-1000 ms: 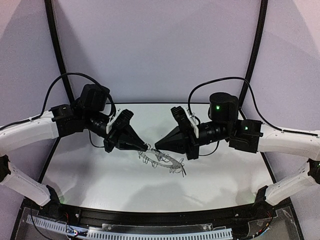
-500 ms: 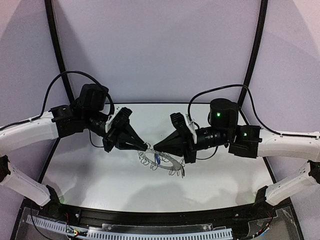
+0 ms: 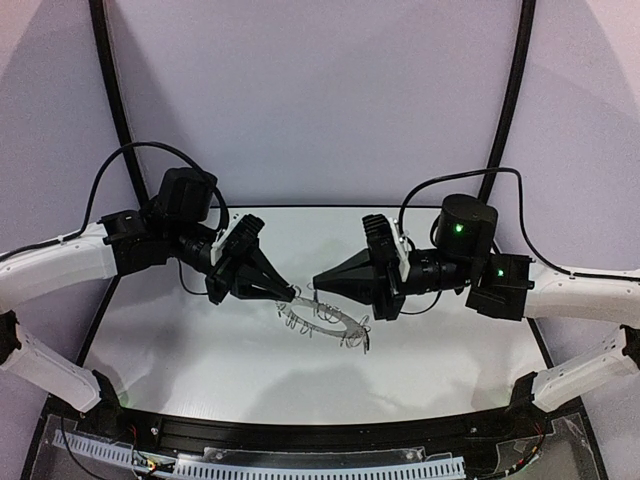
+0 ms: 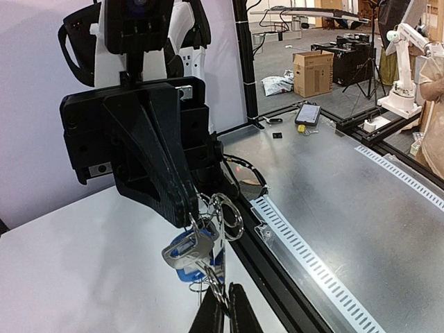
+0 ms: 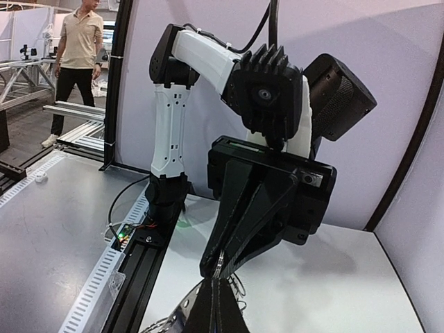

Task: Put the keys on the keyring

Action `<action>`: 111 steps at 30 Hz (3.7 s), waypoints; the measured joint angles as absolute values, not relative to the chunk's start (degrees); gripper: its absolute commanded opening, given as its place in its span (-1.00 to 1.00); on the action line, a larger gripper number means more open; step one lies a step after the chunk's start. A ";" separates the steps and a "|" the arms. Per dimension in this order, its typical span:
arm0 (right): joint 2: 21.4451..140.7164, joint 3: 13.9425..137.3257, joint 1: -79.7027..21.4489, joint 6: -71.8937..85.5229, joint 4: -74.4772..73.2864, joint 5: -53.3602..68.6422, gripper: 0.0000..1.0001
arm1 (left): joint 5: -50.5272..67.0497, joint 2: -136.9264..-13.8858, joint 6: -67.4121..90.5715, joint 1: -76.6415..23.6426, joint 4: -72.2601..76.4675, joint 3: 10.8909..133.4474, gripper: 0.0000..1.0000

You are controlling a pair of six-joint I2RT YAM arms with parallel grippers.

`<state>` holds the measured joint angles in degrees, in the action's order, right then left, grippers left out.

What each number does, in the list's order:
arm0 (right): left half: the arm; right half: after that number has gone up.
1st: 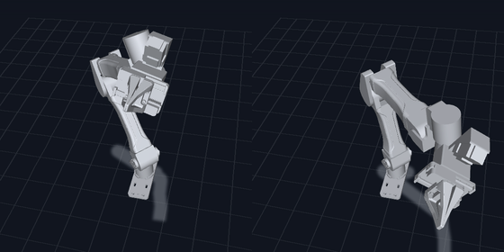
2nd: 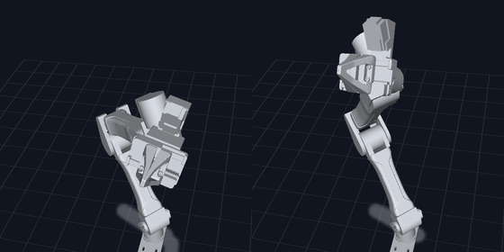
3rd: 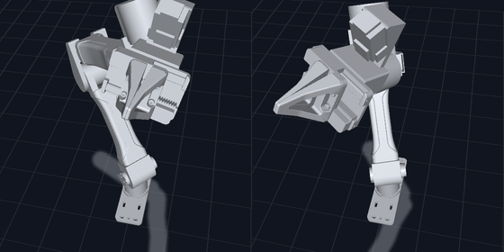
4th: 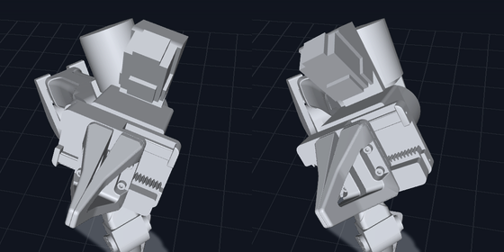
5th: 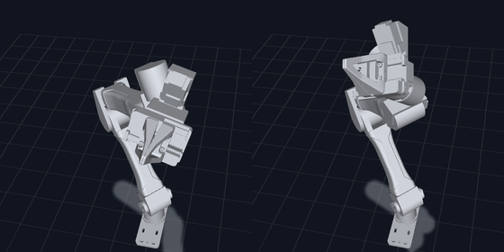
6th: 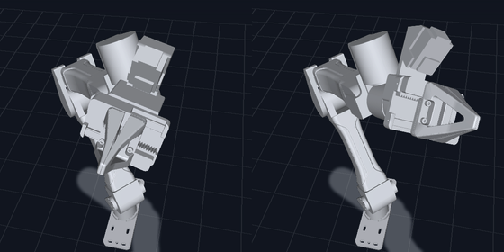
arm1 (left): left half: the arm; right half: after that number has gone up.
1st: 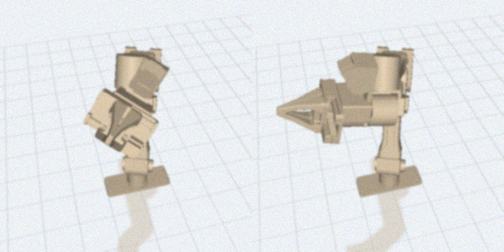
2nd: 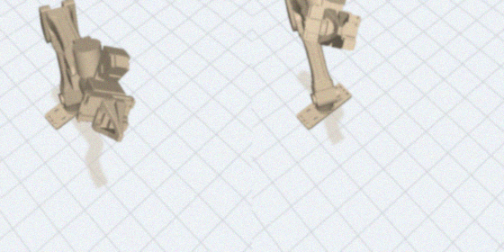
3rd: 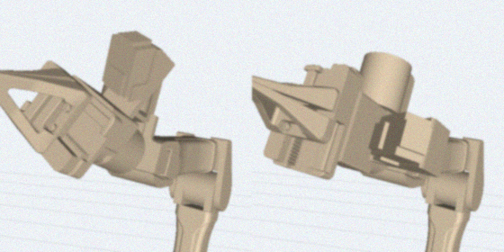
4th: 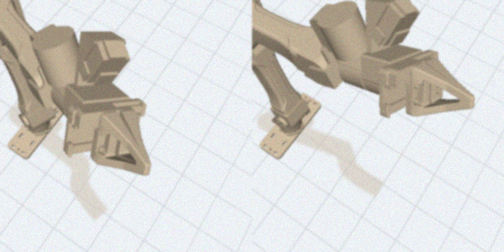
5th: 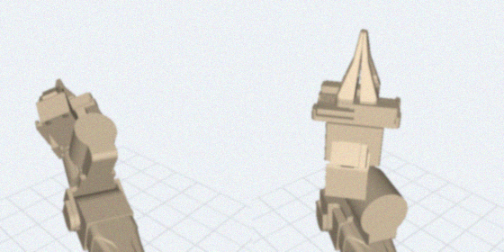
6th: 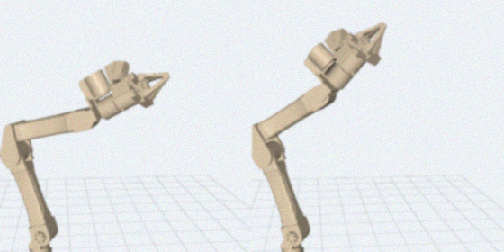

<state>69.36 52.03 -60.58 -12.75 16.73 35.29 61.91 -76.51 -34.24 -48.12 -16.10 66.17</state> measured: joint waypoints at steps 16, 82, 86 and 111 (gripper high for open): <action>70.32 52.03 -62.02 -13.32 17.52 31.64 -1.00 | 61.67 -77.41 -33.34 -48.12 -13.96 66.04 -0.98; 71.13 52.77 -65.76 -25.15 13.06 16.75 -1.00 | 57.28 -75.68 -21.63 -47.99 2.57 57.12 -0.98; 70.89 51.99 -65.47 -22.81 15.09 16.82 -1.00 | 58.22 -75.66 -21.34 -47.83 3.88 57.06 -0.98; 71.09 48.34 -62.17 -20.16 25.21 27.44 -1.00 | 64.34 -75.53 -17.08 -47.44 5.10 59.05 -0.98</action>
